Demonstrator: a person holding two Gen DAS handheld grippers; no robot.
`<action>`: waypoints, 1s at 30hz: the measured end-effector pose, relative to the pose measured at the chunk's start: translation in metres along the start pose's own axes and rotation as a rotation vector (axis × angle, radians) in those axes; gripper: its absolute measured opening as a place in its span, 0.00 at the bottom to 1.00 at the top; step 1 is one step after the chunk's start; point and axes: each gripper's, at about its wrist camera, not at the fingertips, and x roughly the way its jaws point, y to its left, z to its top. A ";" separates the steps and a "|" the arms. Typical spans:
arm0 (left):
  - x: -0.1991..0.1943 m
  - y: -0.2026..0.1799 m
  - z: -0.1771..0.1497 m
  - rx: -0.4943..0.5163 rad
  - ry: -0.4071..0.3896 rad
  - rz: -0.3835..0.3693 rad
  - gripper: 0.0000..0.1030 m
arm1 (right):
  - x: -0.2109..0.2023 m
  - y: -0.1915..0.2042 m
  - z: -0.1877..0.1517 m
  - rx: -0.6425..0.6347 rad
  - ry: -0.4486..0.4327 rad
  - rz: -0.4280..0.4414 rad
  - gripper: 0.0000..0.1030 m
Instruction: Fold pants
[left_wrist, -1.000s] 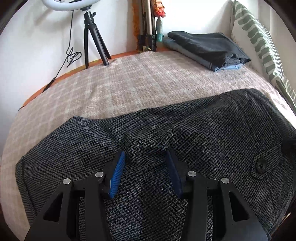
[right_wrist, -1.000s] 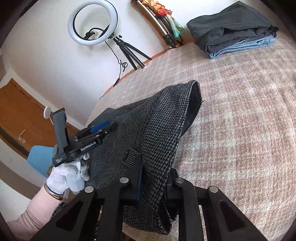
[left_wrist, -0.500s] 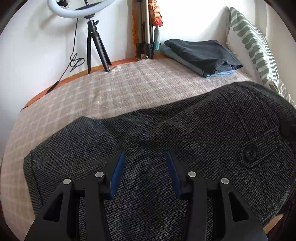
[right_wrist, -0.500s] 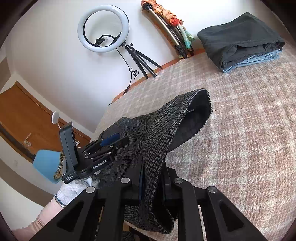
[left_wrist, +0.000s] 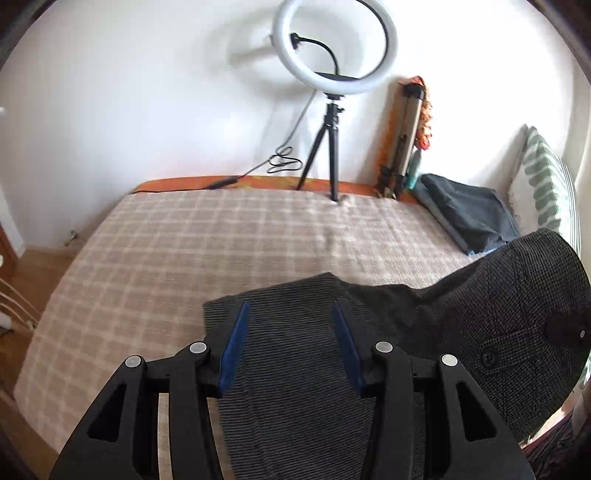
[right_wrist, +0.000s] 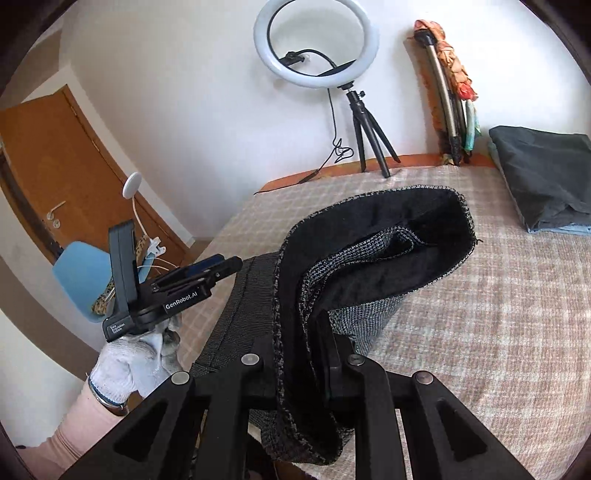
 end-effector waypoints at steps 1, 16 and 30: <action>-0.003 0.014 0.001 -0.036 -0.005 0.005 0.44 | 0.007 0.008 0.002 -0.019 0.007 -0.001 0.13; -0.046 0.096 -0.014 -0.164 -0.060 0.076 0.44 | 0.156 0.109 -0.007 -0.281 0.227 -0.066 0.13; -0.056 0.096 -0.018 -0.143 -0.066 0.049 0.44 | 0.191 0.129 -0.023 -0.350 0.322 0.109 0.46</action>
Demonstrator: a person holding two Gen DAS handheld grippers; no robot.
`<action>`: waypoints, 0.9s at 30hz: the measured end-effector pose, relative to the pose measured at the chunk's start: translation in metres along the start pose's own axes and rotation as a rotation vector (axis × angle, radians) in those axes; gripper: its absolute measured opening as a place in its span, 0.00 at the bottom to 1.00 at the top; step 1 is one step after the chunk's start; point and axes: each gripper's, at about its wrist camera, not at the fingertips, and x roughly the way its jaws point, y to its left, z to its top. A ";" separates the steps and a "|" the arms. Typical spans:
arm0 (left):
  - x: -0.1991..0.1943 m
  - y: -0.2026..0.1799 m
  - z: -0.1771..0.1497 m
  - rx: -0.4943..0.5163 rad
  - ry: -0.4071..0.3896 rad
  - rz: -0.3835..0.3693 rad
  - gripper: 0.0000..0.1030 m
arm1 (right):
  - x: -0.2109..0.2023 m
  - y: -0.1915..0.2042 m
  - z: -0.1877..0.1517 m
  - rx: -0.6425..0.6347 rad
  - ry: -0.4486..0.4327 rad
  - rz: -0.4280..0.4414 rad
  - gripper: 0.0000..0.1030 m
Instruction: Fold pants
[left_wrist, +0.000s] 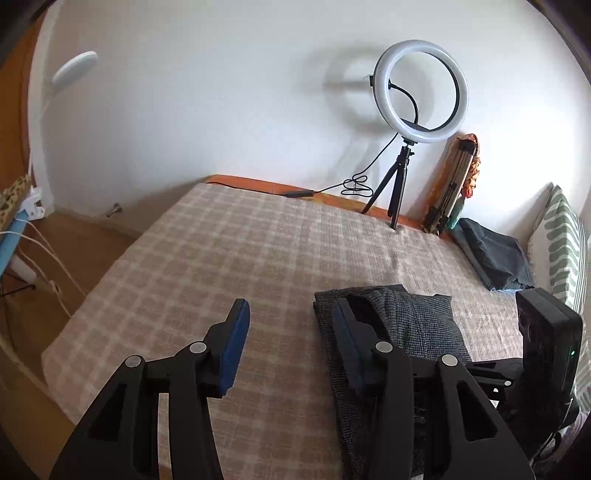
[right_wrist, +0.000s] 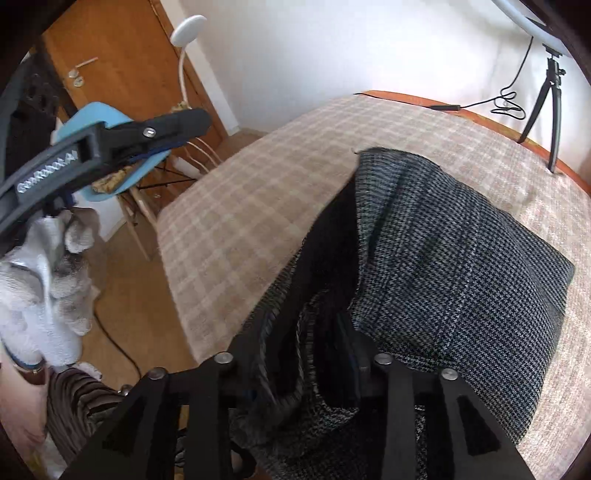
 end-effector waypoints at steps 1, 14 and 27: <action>-0.001 -0.003 -0.001 0.008 -0.002 -0.007 0.44 | -0.010 -0.001 -0.001 0.002 -0.027 0.037 0.46; 0.024 -0.101 -0.047 0.268 0.150 -0.201 0.44 | -0.102 -0.115 -0.011 0.173 -0.212 -0.092 0.40; 0.052 -0.044 -0.087 0.127 0.273 -0.063 0.53 | -0.030 -0.168 0.010 0.201 -0.116 -0.186 0.32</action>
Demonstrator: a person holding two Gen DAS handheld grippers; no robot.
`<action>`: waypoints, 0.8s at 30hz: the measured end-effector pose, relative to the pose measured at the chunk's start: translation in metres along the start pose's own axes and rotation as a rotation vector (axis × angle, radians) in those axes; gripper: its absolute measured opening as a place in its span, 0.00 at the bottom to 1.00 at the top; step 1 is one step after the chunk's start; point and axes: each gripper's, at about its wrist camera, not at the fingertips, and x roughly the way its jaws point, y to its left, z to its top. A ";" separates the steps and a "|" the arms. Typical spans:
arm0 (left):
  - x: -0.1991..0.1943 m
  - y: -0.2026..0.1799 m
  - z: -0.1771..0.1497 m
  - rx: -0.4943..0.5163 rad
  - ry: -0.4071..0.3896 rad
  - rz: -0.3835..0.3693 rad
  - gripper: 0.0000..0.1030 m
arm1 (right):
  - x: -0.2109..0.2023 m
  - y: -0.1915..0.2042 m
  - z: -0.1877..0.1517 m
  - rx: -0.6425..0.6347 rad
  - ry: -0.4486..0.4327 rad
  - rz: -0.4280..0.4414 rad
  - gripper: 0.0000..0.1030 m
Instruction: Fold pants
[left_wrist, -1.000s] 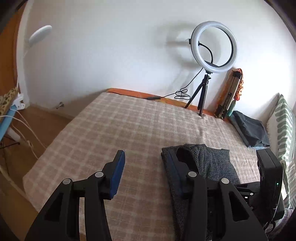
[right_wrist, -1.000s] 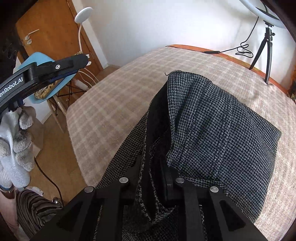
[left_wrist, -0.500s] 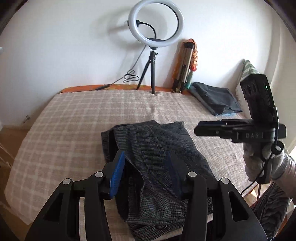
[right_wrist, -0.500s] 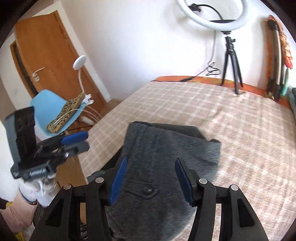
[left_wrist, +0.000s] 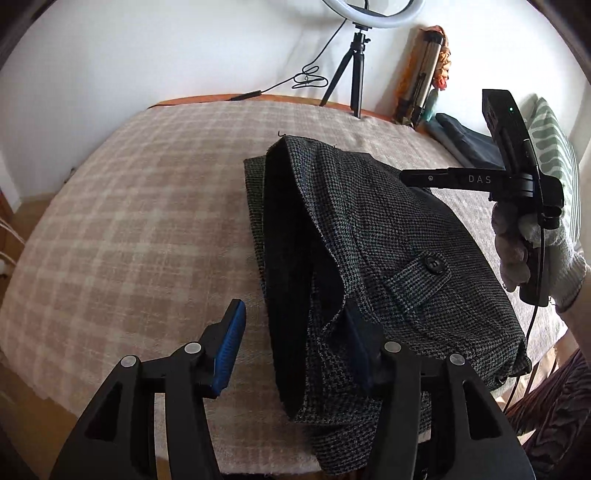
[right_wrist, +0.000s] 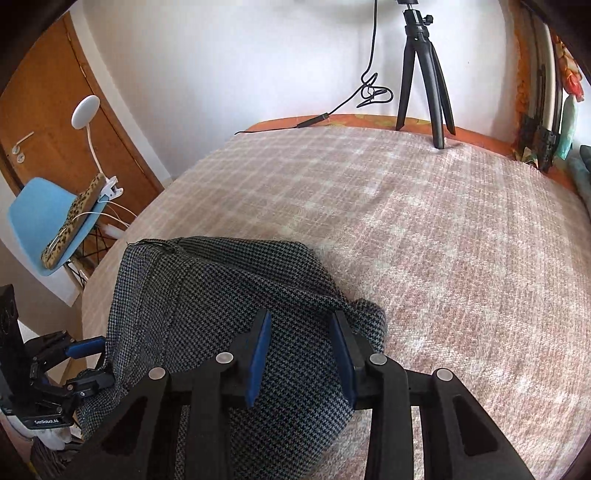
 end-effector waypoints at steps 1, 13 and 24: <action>-0.002 0.002 -0.001 -0.010 -0.001 -0.006 0.53 | 0.002 0.000 0.002 -0.002 -0.002 -0.008 0.31; -0.029 0.002 0.021 -0.037 -0.099 -0.010 0.60 | -0.033 0.006 0.000 0.012 -0.048 -0.058 0.71; 0.027 0.030 0.048 -0.274 0.052 -0.221 0.64 | -0.048 -0.020 -0.048 0.198 0.064 0.165 0.79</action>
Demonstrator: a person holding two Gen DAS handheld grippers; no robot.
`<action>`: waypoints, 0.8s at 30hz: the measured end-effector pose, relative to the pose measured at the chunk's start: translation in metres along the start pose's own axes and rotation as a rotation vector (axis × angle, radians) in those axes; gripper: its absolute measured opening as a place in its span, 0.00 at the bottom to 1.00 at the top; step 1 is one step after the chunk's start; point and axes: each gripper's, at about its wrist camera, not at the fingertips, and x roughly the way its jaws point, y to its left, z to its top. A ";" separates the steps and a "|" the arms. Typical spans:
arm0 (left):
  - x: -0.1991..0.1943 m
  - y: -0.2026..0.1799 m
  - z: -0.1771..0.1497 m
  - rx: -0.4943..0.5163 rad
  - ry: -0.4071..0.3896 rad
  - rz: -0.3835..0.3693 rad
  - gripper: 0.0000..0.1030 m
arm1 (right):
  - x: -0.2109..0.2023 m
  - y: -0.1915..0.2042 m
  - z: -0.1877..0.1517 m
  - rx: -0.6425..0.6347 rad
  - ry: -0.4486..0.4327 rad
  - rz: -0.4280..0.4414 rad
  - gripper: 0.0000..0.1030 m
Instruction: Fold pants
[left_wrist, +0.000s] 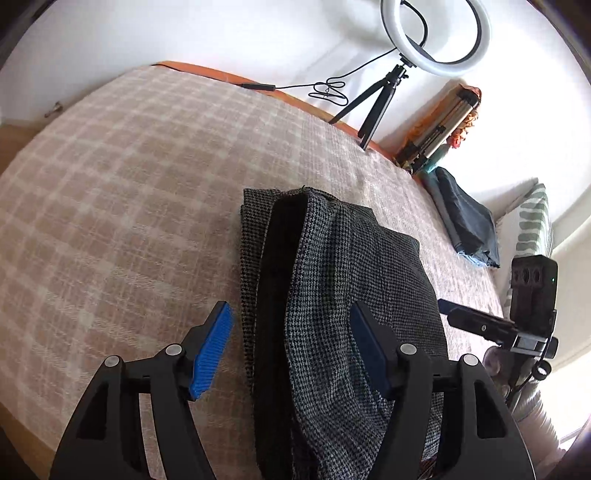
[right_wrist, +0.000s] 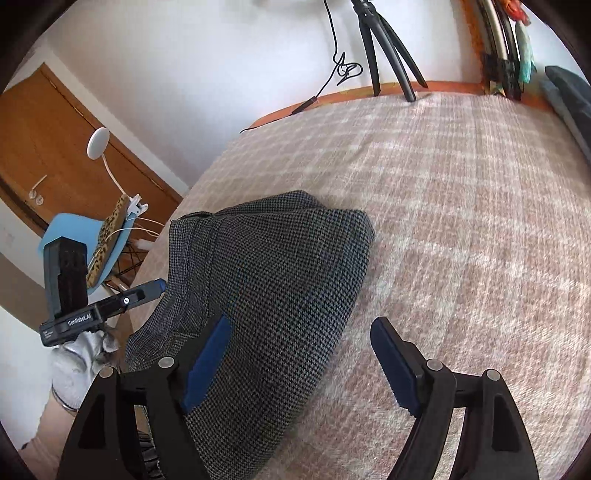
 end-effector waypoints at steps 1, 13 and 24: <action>0.003 0.002 0.001 -0.013 0.011 -0.018 0.64 | 0.003 -0.003 -0.003 0.013 0.011 0.018 0.79; 0.033 0.007 0.006 -0.052 0.083 -0.073 0.64 | 0.027 -0.014 -0.009 0.071 0.022 0.216 0.80; 0.041 -0.004 0.006 0.016 0.060 -0.001 0.43 | 0.036 -0.017 -0.007 0.107 0.021 0.258 0.49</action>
